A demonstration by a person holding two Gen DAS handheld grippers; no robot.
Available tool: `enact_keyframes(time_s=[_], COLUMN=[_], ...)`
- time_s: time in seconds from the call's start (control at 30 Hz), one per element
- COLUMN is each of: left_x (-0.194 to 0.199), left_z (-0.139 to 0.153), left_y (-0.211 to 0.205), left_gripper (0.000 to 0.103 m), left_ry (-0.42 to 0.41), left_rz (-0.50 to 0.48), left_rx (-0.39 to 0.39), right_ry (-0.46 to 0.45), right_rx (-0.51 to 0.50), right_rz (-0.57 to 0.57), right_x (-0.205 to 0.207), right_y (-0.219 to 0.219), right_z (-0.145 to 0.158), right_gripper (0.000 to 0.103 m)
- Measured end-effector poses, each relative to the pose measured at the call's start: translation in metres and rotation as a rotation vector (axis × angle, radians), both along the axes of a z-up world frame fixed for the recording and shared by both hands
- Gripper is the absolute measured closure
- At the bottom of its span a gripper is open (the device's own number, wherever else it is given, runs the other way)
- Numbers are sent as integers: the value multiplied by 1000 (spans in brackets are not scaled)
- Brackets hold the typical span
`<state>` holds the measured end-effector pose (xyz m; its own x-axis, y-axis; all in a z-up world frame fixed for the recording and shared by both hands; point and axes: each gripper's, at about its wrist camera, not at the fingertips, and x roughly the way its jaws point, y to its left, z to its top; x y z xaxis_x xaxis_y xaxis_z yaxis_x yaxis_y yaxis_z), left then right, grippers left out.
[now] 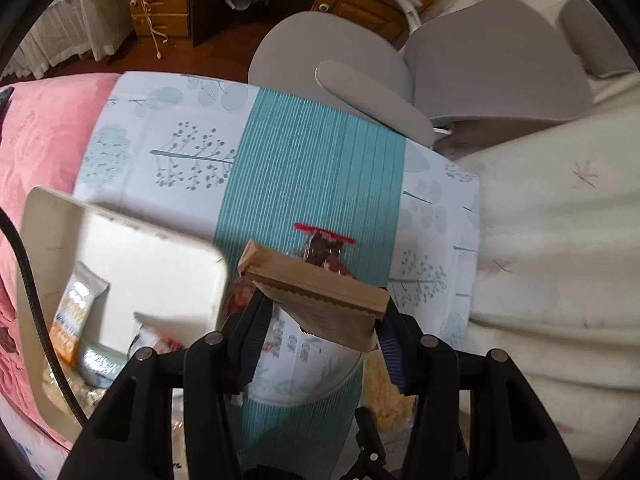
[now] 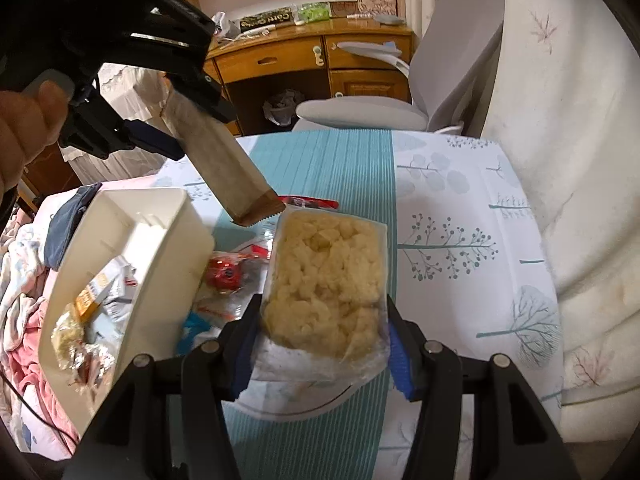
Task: Organize snacks
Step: 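Lift both held snacks and carry them over the white tray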
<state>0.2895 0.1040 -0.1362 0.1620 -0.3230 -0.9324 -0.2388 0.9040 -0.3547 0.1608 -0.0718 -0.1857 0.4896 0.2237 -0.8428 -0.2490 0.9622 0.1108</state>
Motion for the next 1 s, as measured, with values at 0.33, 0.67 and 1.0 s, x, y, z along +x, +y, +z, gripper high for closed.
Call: enact_keyframes(time_s=[0.33,0.67,1.0], left_x=[-77,-145,-187], left_z=[47,54,43], left_y=[40,96,143], left_gripper=[53,53,53], left_ry=[-95,-99,-82], left_rz=[-15,-21,-63], left_rx=[36,65,124], right_ry=[-26,-30,-39], right_rx=[40,102,134], right_rz=[42,69,104], right_x=[-49,-101,-134], right_y=[33,80,135], right_z=[39,58,64], right_gripper=[48,48,48])
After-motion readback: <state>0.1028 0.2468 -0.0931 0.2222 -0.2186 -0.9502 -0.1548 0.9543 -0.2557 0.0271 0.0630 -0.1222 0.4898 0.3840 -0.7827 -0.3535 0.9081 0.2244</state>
